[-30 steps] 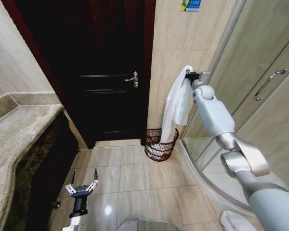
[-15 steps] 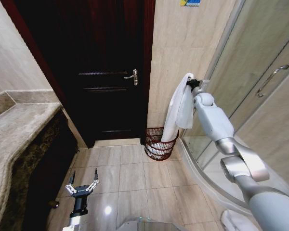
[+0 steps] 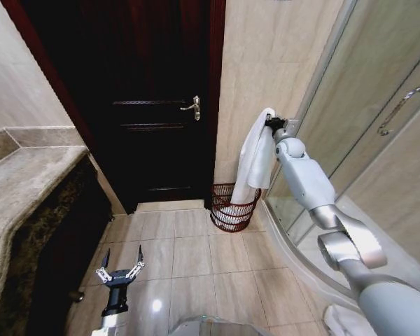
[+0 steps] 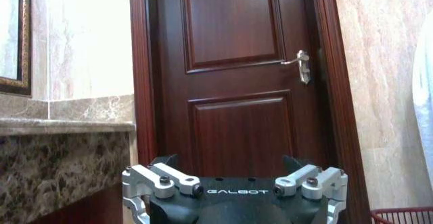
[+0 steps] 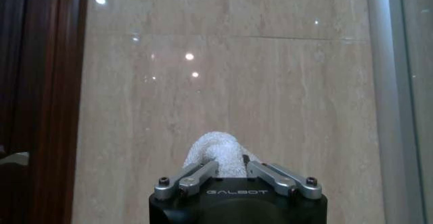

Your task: Discard the used towel into the hamper.

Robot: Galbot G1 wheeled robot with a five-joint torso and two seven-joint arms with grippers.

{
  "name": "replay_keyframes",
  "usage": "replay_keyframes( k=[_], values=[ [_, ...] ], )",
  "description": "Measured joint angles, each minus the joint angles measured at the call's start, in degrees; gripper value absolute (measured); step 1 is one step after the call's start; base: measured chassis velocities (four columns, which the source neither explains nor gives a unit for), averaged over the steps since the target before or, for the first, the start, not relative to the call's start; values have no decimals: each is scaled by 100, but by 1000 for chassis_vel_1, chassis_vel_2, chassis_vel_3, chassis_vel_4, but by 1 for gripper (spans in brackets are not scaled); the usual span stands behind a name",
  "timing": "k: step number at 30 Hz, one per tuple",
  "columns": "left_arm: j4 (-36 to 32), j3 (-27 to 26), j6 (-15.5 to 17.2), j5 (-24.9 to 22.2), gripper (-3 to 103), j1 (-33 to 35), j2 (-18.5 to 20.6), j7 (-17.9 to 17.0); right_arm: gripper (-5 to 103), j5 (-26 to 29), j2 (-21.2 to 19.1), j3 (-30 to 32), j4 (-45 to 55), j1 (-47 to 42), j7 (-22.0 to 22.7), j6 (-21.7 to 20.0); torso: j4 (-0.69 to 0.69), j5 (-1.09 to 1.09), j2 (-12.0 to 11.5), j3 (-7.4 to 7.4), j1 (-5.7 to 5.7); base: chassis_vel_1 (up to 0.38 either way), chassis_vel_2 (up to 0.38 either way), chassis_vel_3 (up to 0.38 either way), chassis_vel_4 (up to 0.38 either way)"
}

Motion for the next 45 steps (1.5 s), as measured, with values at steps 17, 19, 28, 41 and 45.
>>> replay_keyframes(
  k=[17,19,28,41,45],
  values=[
    [78,-2,-9,-15,100,-6,0,5,4,-73,-28,13,-78,19,0,-24,0,1,-407,-231,-173,0,0,0,0],
    [94,-3,-29,-15,100,-5,0,6,4,-77,-33,16,-64,5,2,-30,0,0,-471,-266,-204,0,0,0,0],
    [112,-5,-80,-22,100,35,0,8,4,-124,-5,45,-34,-19,58,-69,0,1,-701,-395,-304,0,0,0,0],
    [112,0,-77,-16,100,3,0,55,4,-126,-43,41,1,-2,54,-137,0,0,-1029,-584,-444,0,0,0,0],
    [116,1,-63,-11,100,3,0,75,4,-137,-45,38,1,-2,52,-146,0,0,-1128,-643,-483,0,0,0,0]
  ],
)
